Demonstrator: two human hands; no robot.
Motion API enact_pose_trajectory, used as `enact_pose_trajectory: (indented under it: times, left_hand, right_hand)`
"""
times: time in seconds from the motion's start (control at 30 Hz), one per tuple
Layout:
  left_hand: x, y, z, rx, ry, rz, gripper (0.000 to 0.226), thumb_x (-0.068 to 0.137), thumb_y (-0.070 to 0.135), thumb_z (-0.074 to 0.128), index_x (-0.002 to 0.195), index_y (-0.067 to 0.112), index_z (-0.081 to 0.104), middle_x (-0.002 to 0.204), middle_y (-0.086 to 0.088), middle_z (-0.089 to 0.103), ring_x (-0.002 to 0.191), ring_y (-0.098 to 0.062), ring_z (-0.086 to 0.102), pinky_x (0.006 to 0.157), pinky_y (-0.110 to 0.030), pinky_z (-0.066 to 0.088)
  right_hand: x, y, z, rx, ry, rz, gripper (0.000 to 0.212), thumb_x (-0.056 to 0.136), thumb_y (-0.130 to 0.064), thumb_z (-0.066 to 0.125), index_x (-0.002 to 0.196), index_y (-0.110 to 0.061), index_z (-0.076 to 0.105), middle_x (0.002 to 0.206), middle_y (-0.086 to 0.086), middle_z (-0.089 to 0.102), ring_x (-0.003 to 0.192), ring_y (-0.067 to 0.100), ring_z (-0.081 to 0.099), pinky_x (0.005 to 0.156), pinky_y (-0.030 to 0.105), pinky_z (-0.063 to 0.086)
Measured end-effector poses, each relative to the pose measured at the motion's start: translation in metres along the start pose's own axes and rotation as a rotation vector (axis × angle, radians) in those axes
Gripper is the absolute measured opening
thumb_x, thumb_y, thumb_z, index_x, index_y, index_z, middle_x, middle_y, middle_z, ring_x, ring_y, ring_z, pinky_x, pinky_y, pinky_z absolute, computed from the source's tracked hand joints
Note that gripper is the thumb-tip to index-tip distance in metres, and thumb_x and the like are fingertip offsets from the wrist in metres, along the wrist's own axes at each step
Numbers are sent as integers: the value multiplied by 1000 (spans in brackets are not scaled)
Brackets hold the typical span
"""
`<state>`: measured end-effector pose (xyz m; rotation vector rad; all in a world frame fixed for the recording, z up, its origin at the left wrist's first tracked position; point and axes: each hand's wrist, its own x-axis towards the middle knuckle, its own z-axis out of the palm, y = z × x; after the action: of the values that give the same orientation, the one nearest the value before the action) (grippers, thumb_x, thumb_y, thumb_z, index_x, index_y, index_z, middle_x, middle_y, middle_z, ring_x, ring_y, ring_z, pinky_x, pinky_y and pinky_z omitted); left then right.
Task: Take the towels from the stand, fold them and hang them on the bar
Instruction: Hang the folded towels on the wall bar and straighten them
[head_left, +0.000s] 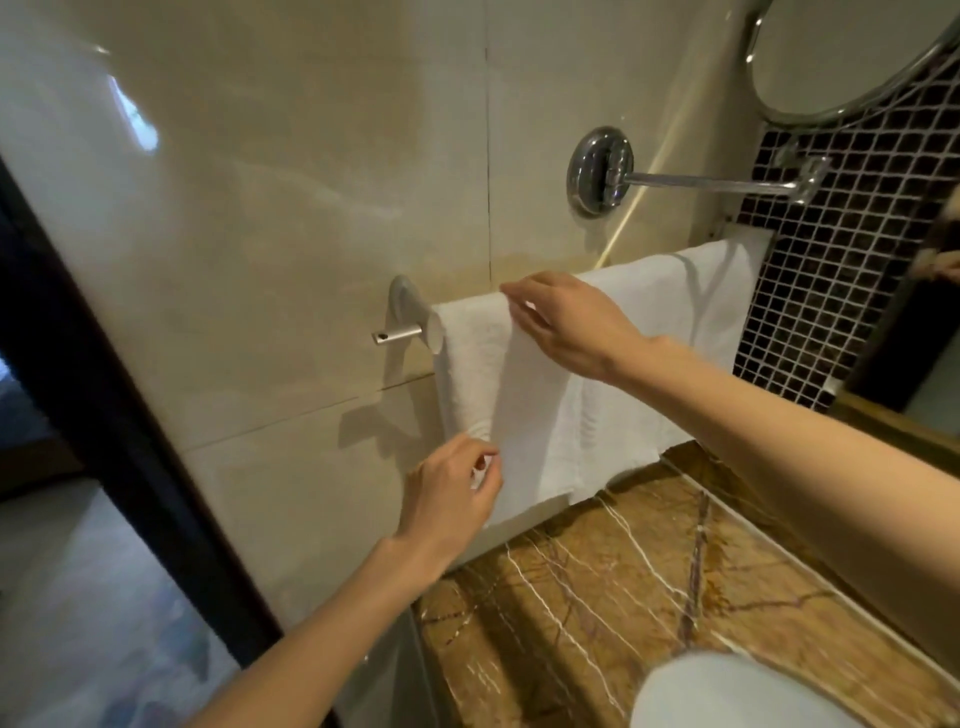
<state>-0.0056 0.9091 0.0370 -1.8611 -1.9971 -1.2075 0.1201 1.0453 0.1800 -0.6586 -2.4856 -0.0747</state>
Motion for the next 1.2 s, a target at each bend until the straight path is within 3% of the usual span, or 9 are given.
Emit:
enact_pose_trajectory:
  times: [0.1, 0.17, 0.27, 0.37, 0.5, 0.63, 0.77, 0.97, 1.2]
  left_hand:
    - [-16, -22, 17, -70, 34, -234, 13, 83, 23, 68, 84, 24, 55, 82, 10, 52, 71, -8, 51, 61, -21, 35]
    - [-25, -34, 29, -143, -9, -400, 28, 83, 32, 70, 101, 24, 51, 98, 9, 47, 85, -7, 52, 66, -15, 36]
    - [-32, -50, 46, -189, -186, -563, 56, 82, 44, 68, 125, 17, 45, 134, 0, 37, 117, -16, 49, 89, -21, 37]
    - [-32, -58, 59, -251, -311, -606, 47, 87, 43, 64, 122, 13, 52, 154, -6, 21, 134, -24, 36, 105, -31, 33]
    - [-38, -63, 71, -381, -263, -575, 35, 90, 34, 62, 117, 12, 62, 129, 2, 46, 111, -9, 50, 90, -15, 33]
    - [-44, -71, 81, -436, -187, -599, 32, 88, 32, 65, 109, 8, 66, 114, 16, 48, 101, 1, 48, 76, 5, 33]
    - [-46, -79, 93, -478, -164, -633, 27, 85, 32, 68, 107, 16, 68, 110, 19, 50, 90, 5, 54, 65, 0, 42]
    - [-50, -88, 110, -542, -137, -667, 22, 83, 22, 71, 102, 13, 69, 101, 21, 54, 87, 10, 52, 69, 5, 38]
    - [-63, -99, 113, -560, -69, -721, 10, 86, 15, 67, 96, 13, 67, 95, 10, 64, 84, -3, 63, 68, -6, 48]
  right_hand:
    - [1, -1, 1, 26, -4, 18, 34, 99, -30, 42, 121, -14, 61, 113, 13, 63, 102, 30, 57, 86, 45, 48]
    - [3, -1, 1, 28, -3, 34, 34, 98, -31, 41, 114, -10, 63, 109, 14, 64, 100, 31, 57, 85, 45, 48]
    - [8, -9, 1, 11, 15, 10, 34, 97, -29, 41, 107, -5, 64, 105, 15, 66, 98, 33, 58, 85, 44, 45]
    - [12, -18, 4, 13, -24, -24, 37, 98, -32, 40, 109, -5, 63, 107, 13, 68, 99, 32, 60, 86, 45, 45]
    - [15, -19, 5, 99, -24, 46, 36, 99, -35, 44, 122, -15, 64, 116, 5, 68, 105, 26, 61, 91, 42, 46]
    - [18, -20, 3, 108, -67, 71, 38, 98, -36, 42, 115, -9, 64, 110, 10, 69, 100, 29, 61, 88, 45, 47]
    - [20, -23, 1, 85, -60, 60, 37, 99, -35, 44, 114, -9, 64, 112, 11, 67, 101, 28, 59, 88, 44, 46]
    - [19, -22, -2, 85, -49, 25, 36, 99, -32, 46, 128, -14, 61, 121, 6, 66, 102, 21, 59, 83, 29, 41]
    - [22, -29, -4, 91, -68, 15, 34, 97, -29, 50, 125, -14, 63, 116, 8, 69, 99, 23, 62, 88, 41, 48]
